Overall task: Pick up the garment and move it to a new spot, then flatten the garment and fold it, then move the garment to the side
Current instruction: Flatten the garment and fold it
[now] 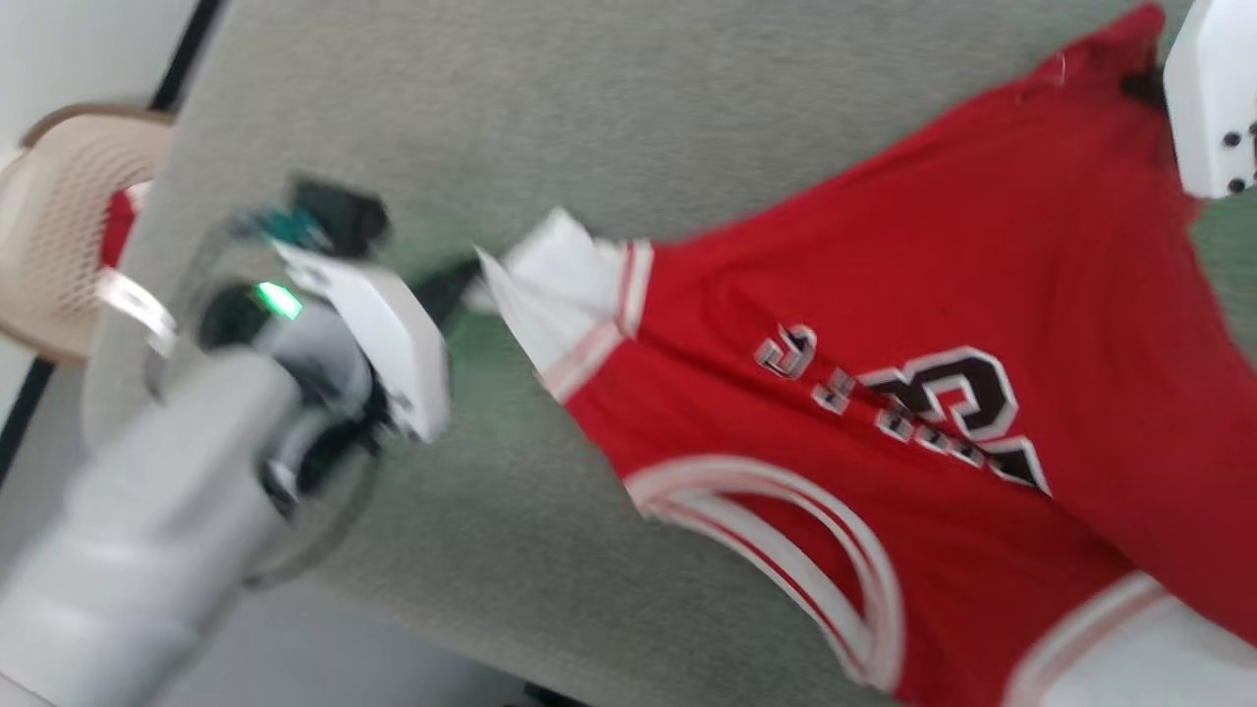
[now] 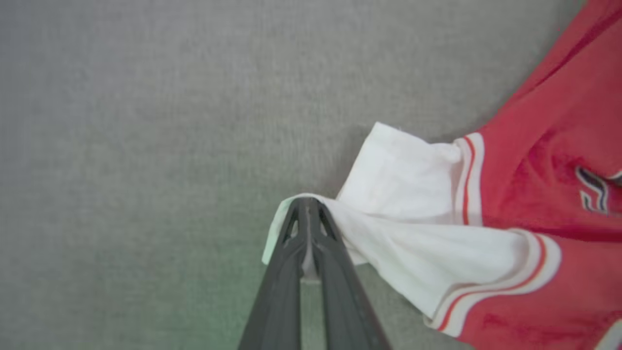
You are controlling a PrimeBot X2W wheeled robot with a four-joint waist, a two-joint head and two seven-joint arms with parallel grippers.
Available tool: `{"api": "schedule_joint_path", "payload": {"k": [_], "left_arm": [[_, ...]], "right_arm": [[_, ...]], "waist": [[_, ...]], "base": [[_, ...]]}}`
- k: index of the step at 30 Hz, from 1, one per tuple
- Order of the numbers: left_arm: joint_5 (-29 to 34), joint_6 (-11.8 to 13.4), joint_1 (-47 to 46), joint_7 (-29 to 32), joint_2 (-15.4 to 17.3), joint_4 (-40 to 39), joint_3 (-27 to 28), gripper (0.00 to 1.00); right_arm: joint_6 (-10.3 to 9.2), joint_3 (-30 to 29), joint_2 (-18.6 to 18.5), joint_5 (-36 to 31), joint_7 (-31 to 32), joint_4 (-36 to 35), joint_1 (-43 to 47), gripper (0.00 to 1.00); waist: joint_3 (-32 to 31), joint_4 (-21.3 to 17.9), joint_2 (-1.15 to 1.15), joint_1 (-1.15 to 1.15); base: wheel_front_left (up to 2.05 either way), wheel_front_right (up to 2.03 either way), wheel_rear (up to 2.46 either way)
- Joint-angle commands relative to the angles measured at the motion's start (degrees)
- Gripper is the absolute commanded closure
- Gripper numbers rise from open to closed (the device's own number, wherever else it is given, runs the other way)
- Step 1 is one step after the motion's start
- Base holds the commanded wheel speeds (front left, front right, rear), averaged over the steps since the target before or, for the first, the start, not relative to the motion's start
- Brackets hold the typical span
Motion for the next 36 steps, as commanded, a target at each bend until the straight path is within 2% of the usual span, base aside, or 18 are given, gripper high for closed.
{"api": "schedule_joint_path", "payload": {"k": [1,11,18,23,30,33,36], "left_arm": [[0.67,0.39,-2.82,1.4,2.2,-0.87,1.02,1.0],[4.09,1.14,-17.34,10.17,12.41,-5.79,4.46,1.0],[6.26,-0.04,-25.81,13.97,14.68,-5.27,5.15,1.0],[7.56,-0.92,-30.3,15.21,14.12,-2.79,5.17,1.0],[10.95,-2.82,-38.55,11.44,10.11,5.34,4.83,1.0],[14.13,-2.72,-43.21,6.17,7.82,9.87,4.91,1.0],[18.81,-1.34,-48.58,-3.16,5.93,14.08,5.26,1.0]], "right_arm": [[-0.04,-0.58,-0.56,0.38,-1.19,-1.83,-0.59,1.0],[-0.04,-7.44,-0.86,0.84,-5.45,-10.17,-0.45,1.0],[-0.05,-11.86,1.47,-0.46,-6.46,-13.03,-1.11,1.0],[-0.05,-13.26,2.86,-2.44,-7.46,-13.03,-2.75,1.0],[-0.05,-14.28,6.57,-9.45,-12.1,-7.35,-8.5,1.0],[-0.05,-14.41,8.44,-14.62,-18.26,-2.65,-13.06,1.0],[-0.07,-16.12,10.99,-21.5,-27.49,3.44,-17.8,1.0]], "waist": [[-1.39,-3.23,0.0,0.0],[-4.11,-12.79,0.0,0.0],[-6.62,-18.02,0.0,0.0],[-7.49,-19.91,0.0,0.0],[-6.0,-21.54,0.0,0.0],[-4.33,-21.9,0.0,0.0],[-2.84,-22.04,0.0,0.0]], "base": [[0.0,0.0,0.0],[0.0,0.0,0.0],[0.0,0.0,0.0],[0.0,0.0,0.0],[0.0,0.0,0.0],[0.0,0.0,0.0],[0.0,0.0,0.0]]}}
